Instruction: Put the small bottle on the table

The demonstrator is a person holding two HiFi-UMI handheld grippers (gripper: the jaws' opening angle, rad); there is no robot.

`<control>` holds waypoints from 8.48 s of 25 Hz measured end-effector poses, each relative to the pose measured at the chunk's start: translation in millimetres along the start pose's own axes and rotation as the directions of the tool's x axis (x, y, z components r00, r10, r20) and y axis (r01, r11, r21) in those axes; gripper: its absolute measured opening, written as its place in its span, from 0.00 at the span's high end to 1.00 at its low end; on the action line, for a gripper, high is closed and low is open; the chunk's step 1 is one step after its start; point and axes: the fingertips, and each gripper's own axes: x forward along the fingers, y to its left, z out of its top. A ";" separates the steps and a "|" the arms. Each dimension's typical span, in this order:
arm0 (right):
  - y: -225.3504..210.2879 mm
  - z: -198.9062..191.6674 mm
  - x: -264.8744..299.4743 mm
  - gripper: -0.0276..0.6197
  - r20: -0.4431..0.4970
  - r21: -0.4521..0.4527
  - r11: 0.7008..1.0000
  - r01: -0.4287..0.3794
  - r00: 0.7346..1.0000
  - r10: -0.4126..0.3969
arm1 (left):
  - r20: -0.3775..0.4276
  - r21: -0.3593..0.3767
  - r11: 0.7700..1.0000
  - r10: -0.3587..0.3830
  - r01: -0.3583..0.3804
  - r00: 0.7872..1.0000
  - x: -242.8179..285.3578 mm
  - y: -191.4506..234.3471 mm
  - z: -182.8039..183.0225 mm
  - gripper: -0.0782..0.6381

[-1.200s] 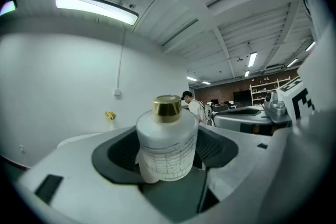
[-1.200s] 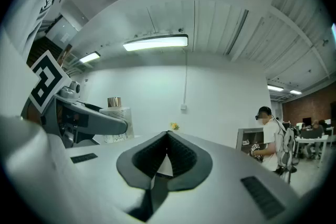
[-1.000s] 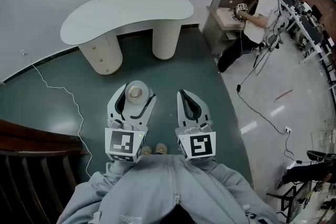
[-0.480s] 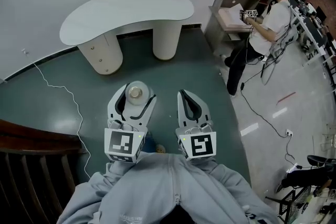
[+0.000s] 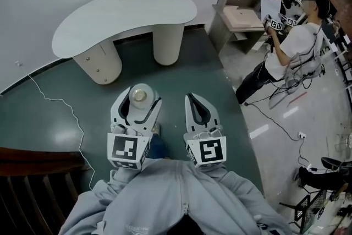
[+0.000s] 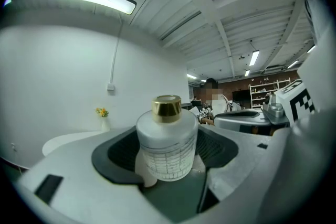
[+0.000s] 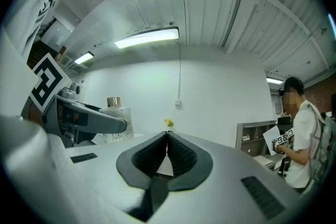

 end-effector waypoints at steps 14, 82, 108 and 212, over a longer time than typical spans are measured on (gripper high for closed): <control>-49.3 -7.5 179.1 0.91 0.010 -0.008 0.998 0.065 0.998 -0.065 | 0.018 0.020 0.996 -0.085 0.085 0.996 150.7 109.6 18.7 0.43; -267.2 -85.8 571.1 0.91 -0.012 0.007 0.996 -0.087 0.996 0.087 | -0.009 -0.048 0.999 -0.005 0.005 1.000 562.5 275.7 12.8 0.43; -316.9 -102.5 740.9 0.91 -0.062 0.028 0.998 0.054 0.997 -0.052 | -0.040 -0.007 0.979 -0.205 0.205 0.978 727.9 370.9 14.3 0.43; -392.2 -250.5 845.7 0.92 -0.240 0.088 0.995 -0.051 0.968 0.071 | -0.167 0.033 0.991 -0.123 0.131 0.978 887.2 413.1 -105.1 0.64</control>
